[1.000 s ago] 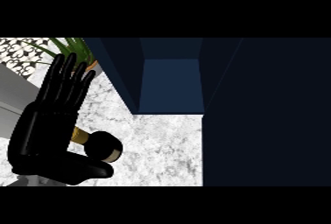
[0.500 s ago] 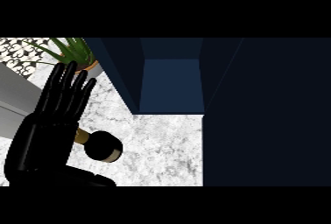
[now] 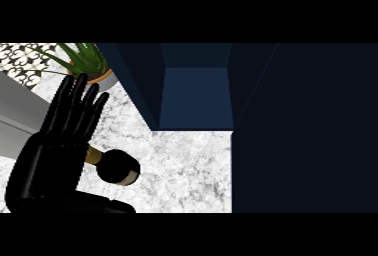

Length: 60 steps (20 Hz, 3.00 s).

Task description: Pick up the wine, place it into the cabinet and close the cabinet

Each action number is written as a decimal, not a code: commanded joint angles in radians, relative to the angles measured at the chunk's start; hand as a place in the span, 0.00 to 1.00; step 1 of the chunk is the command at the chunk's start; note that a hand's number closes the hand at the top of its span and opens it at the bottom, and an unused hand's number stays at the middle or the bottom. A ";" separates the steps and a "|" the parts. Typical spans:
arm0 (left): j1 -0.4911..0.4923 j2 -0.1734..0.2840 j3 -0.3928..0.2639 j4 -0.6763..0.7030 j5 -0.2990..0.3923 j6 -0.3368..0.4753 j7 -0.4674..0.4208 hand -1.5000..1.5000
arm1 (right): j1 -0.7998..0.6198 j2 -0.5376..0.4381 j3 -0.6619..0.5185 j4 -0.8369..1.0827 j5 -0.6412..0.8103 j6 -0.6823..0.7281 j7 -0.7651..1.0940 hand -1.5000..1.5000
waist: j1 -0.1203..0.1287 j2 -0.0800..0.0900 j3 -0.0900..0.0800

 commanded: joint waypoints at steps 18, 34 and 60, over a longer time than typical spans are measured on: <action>0.258 0.093 0.192 -0.013 0.104 -0.171 -0.095 0.00 | 0.034 0.043 -0.006 -0.043 0.006 0.032 0.018 0.00 | 0.003 -0.001 0.000; 0.268 0.085 0.279 0.385 0.046 -0.315 -0.385 0.00 | 0.018 0.016 -0.056 -0.040 -0.058 0.068 0.060 0.00 | 0.000 0.000 0.000; 0.018 0.125 0.324 1.104 -0.091 -0.436 -0.780 0.00 | -0.007 0.049 -0.008 -0.073 -0.003 0.048 0.085 0.00 | -0.007 0.001 0.000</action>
